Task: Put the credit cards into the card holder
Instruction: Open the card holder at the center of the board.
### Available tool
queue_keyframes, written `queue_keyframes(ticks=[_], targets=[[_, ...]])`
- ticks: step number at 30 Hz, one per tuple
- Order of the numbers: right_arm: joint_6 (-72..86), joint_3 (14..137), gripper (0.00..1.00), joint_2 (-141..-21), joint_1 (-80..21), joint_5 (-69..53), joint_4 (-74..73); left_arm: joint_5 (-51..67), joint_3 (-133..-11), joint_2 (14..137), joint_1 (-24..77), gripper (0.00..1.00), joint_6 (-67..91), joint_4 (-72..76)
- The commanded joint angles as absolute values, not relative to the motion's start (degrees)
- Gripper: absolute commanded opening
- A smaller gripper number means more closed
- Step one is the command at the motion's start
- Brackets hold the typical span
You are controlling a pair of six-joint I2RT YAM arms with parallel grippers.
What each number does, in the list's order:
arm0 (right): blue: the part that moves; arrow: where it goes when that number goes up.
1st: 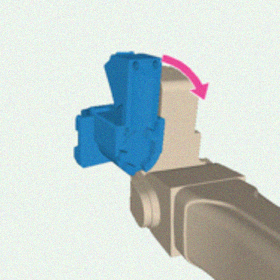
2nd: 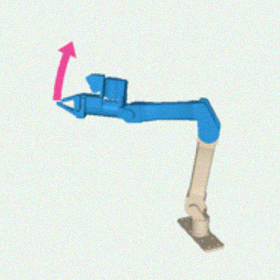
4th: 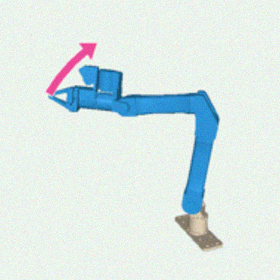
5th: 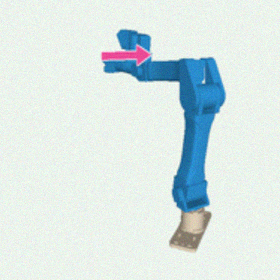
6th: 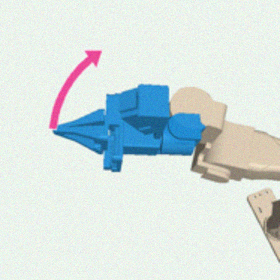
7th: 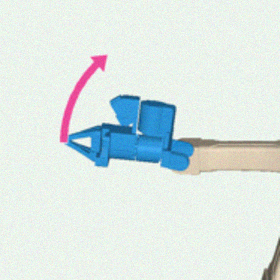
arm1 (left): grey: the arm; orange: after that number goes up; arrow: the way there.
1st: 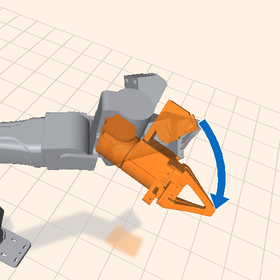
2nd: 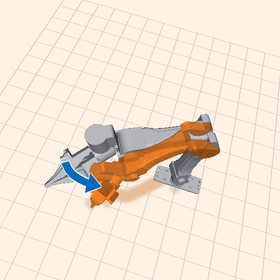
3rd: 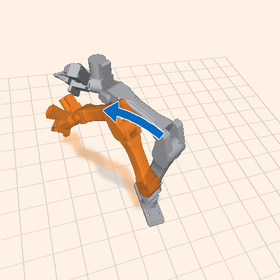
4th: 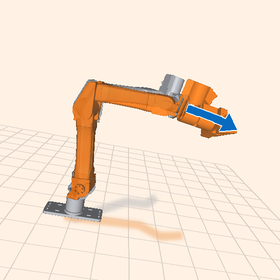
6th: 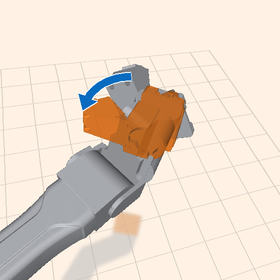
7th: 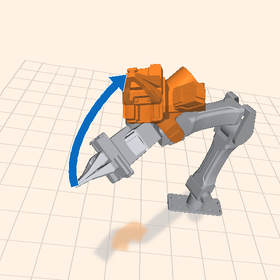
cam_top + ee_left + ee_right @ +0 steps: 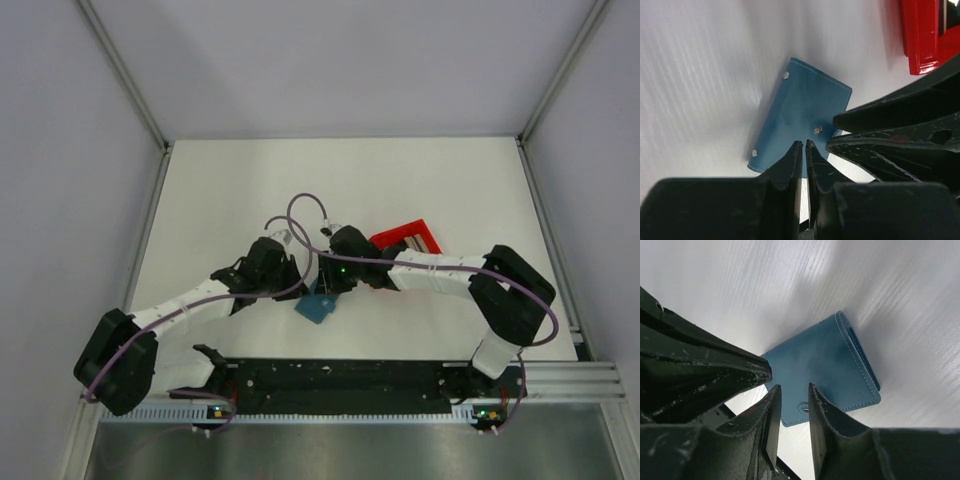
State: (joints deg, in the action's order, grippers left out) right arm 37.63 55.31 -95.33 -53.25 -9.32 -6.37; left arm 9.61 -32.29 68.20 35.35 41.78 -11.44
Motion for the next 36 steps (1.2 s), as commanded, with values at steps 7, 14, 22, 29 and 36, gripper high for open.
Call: queue_keyframes(ticks=[7, 14, 22, 29, 36], targets=[[34.1, 64.4, 0.28, -100.1, -53.8, -10.1, -10.7, 14.4, -29.4, 74.5, 35.8, 0.04, 44.2, -2.3], [30.8, 64.0, 0.26, -100.9, -53.7, -14.0, -14.1, 13.2, -29.5, 78.0, 35.8, 0.0, 46.1, -1.5], [29.3, 59.5, 0.23, -97.7, -54.0, -15.5, -15.8, 11.0, -29.1, 78.5, 35.8, 0.0, 47.7, -2.9], [29.1, 56.3, 0.2, -96.0, -54.1, -13.2, -17.7, 10.8, -29.2, 78.5, 35.8, 0.0, 47.7, -3.3], [30.8, 53.5, 0.2, -94.9, -53.9, -9.4, -17.5, 10.6, -29.1, 78.5, 35.8, 0.0, 47.5, -3.5]])
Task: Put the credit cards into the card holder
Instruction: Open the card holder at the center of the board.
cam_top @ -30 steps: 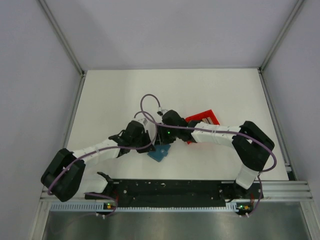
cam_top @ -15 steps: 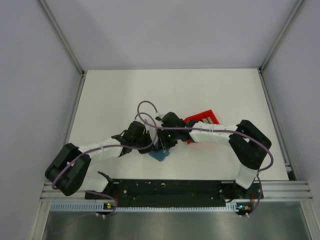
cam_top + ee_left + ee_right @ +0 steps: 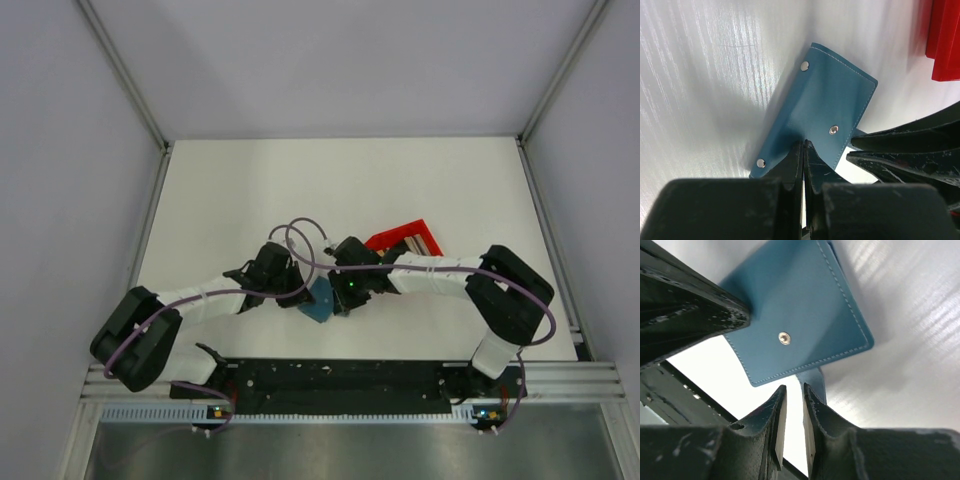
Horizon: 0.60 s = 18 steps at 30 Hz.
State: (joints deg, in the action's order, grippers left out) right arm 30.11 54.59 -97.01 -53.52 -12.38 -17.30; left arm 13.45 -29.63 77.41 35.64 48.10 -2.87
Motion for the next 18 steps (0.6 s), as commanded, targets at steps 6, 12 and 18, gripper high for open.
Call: queue_keyframes(ticks=[6, 12, 18], targets=[[31.7, 53.4, 0.19, -96.6, -53.9, -7.7, -16.9, 10.9, -29.2, 78.5, 35.8, 0.0, 47.3, -3.7], [32.4, 51.4, 0.18, -97.1, -54.0, -6.7, -19.0, 9.5, -29.2, 78.0, 35.8, 0.0, 47.5, -5.2], [34.1, 46.7, 0.15, -95.9, -54.0, -6.2, -20.3, 7.9, -29.2, 78.6, 35.8, 0.0, 49.2, -6.3]])
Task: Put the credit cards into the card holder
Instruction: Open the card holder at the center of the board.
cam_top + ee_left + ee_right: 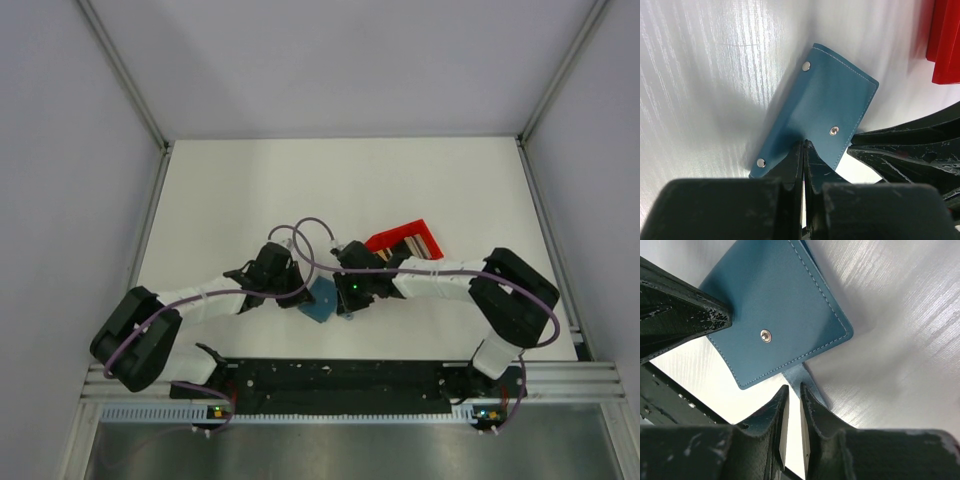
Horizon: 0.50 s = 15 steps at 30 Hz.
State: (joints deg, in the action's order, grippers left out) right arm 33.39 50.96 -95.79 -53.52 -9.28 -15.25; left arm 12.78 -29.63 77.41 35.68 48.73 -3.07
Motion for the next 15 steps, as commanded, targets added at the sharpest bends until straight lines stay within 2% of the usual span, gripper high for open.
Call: queue_keyframes(ticks=[1, 15], targets=[[34.4, 46.1, 0.15, -95.7, -54.0, -5.7, -20.7, 7.6, -29.1, 78.7, 35.7, 0.0, 49.6, -6.4], [36.4, 41.2, 0.13, -92.0, -54.1, -3.7, -23.0, 4.5, -29.6, 78.7, 35.8, 0.0, 50.4, -9.2]])
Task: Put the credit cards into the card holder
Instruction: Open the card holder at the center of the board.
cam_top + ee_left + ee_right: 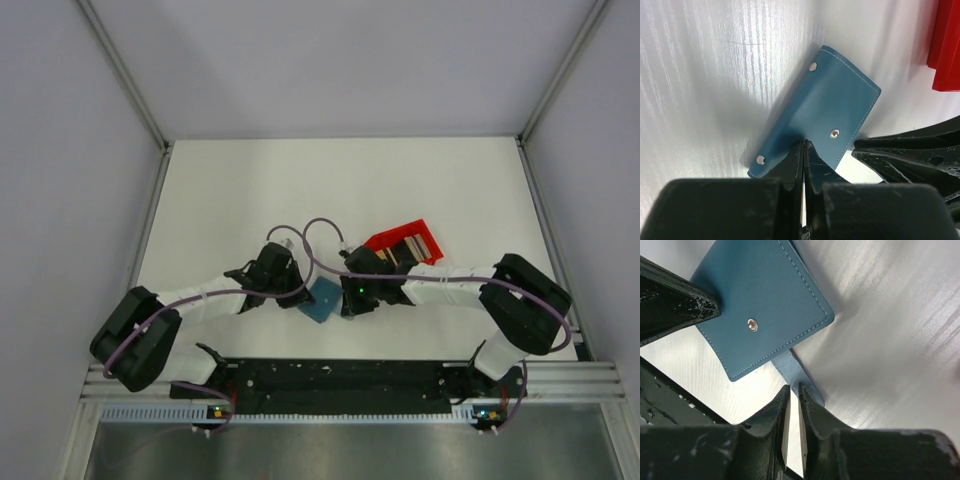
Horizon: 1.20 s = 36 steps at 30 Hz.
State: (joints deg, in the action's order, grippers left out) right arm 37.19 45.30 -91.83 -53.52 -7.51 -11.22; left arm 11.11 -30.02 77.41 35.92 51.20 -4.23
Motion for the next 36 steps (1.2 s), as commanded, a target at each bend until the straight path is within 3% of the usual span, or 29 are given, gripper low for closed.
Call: queue_keyframes(ticks=[1, 8, 16, 21, 26, 32, 36], targets=[[36.6, 41.0, 0.13, -91.8, -54.0, -3.5, -22.9, 4.5, -29.6, 78.7, 35.7, 0.0, 50.4, -9.2], [36.7, 41.7, 0.12, -90.4, -54.0, -1.8, -24.3, 4.6, -29.8, 78.5, 35.7, 0.0, 50.6, -9.1], [33.0, 50.9, 0.22, -87.9, -53.9, -4.1, -23.1, 9.0, -31.4, 74.3, 35.7, 0.01, 50.1, -8.1], [32.3, 55.8, 0.23, -86.1, -51.7, -4.0, -23.2, 8.5, -34.9, 68.1, 35.8, 0.18, 49.6, -11.9], [32.4, 56.3, 0.25, -81.7, -48.5, -2.7, -23.6, 5.5, -37.6, 63.6, 35.7, 0.29, 47.8, -17.9], [33.7, 54.3, 0.32, -73.9, -45.0, 1.8, -25.0, 1.0, -38.7, 61.3, 35.6, 0.6, 46.0, -23.4], [33.3, 54.5, 0.37, -71.5, -40.2, 2.1, -26.5, 0.5, -38.9, 61.5, 35.6, 0.68, 45.1, -24.5]])
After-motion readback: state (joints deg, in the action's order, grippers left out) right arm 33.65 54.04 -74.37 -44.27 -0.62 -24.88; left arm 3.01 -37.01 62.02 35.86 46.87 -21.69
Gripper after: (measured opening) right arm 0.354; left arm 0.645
